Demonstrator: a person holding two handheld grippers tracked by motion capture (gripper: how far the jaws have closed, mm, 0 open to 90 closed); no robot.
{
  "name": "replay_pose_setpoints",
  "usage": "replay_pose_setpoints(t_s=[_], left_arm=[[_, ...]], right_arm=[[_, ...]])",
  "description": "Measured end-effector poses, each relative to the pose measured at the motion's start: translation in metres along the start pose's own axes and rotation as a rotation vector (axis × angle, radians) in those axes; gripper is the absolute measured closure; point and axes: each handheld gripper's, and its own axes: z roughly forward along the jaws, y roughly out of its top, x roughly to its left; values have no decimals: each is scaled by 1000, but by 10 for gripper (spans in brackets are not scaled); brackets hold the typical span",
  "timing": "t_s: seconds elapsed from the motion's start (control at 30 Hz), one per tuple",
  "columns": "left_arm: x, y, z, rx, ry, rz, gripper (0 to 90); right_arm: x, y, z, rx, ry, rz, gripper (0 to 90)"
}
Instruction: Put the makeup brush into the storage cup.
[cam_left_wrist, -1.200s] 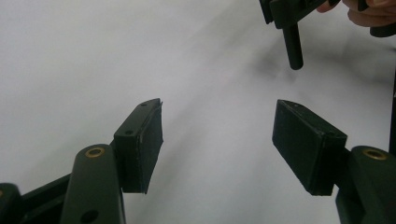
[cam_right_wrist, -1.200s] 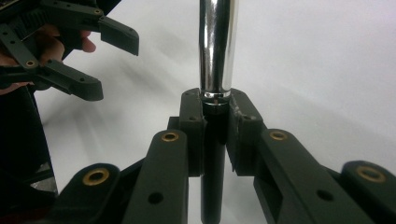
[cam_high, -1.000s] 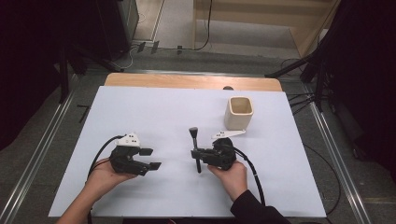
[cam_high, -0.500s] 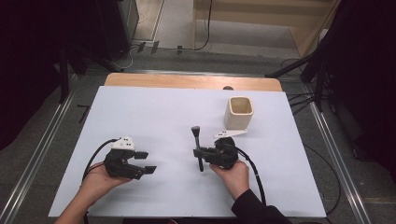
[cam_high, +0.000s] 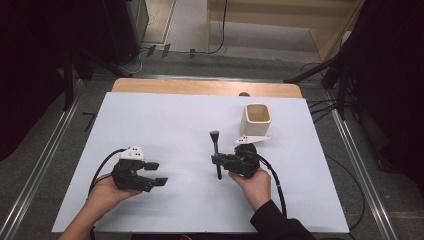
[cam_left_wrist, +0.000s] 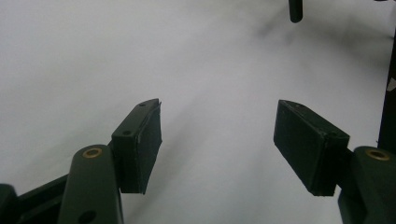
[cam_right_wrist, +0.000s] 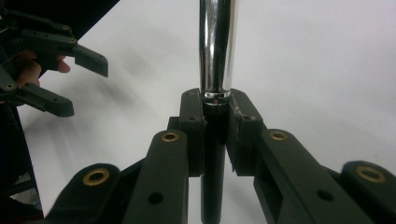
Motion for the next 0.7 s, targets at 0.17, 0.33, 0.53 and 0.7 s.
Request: replay_pose_setpoints(t_s=[0.17, 0.33, 0.53, 0.7], left_arm=[[1, 0, 0, -10, -5, -5, 331], [2, -1, -2, -21, -7, -11, 331], [5, -1, -2, -24, -6, -21, 331], [6, -1, 0, -20, -2, -25, 330]], right_arm=[[-2, 6, -3, -7, -5, -7, 793], [-3, 12, -5, -7, -11, -18, 794], [-6, 19, -10, -19, -22, -23, 794], [-11, 24, -14, -29, -35, -25, 794]])
